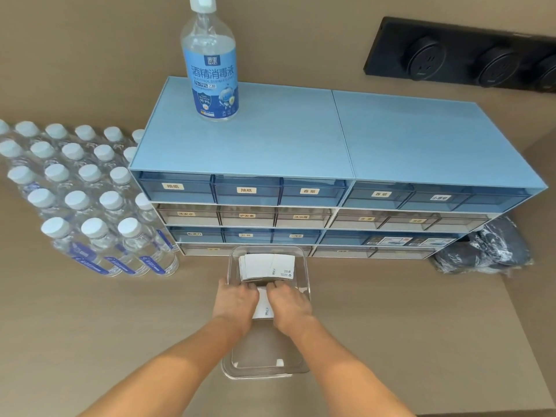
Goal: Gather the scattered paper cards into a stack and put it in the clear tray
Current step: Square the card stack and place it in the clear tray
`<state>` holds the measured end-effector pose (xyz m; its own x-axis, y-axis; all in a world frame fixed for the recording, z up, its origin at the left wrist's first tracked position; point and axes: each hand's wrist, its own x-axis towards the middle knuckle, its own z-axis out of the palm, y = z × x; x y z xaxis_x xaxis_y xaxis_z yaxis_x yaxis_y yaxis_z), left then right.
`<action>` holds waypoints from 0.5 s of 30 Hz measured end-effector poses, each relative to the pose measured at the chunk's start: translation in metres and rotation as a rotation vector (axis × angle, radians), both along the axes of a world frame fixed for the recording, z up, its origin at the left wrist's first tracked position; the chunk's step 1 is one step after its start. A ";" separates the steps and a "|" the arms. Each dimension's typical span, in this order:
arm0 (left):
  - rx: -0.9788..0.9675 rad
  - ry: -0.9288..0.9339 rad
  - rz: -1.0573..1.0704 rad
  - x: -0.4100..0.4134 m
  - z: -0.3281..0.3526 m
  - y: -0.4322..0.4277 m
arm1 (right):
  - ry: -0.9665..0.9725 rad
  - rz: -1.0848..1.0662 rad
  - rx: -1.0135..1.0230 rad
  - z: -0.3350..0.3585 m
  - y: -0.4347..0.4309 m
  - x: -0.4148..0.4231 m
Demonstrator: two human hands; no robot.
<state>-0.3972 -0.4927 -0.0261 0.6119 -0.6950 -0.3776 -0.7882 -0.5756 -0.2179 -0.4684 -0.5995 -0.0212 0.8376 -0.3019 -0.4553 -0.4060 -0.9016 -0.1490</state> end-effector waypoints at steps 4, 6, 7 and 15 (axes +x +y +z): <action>0.003 0.019 0.008 0.001 0.002 0.000 | 0.003 -0.013 0.011 0.000 0.000 -0.001; -0.009 0.026 -0.001 0.001 0.002 0.001 | 0.005 -0.008 0.014 0.001 0.000 -0.001; -0.016 0.029 -0.008 0.001 0.002 0.001 | 0.007 -0.003 0.014 0.002 0.001 0.000; -0.002 0.060 -0.055 0.002 0.014 0.002 | 0.040 0.027 -0.010 0.014 0.003 -0.001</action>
<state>-0.3952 -0.4905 -0.0120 0.5495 -0.7273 -0.4111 -0.8300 -0.5317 -0.1686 -0.4698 -0.5961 -0.0076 0.8269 -0.2841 -0.4853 -0.3867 -0.9138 -0.1239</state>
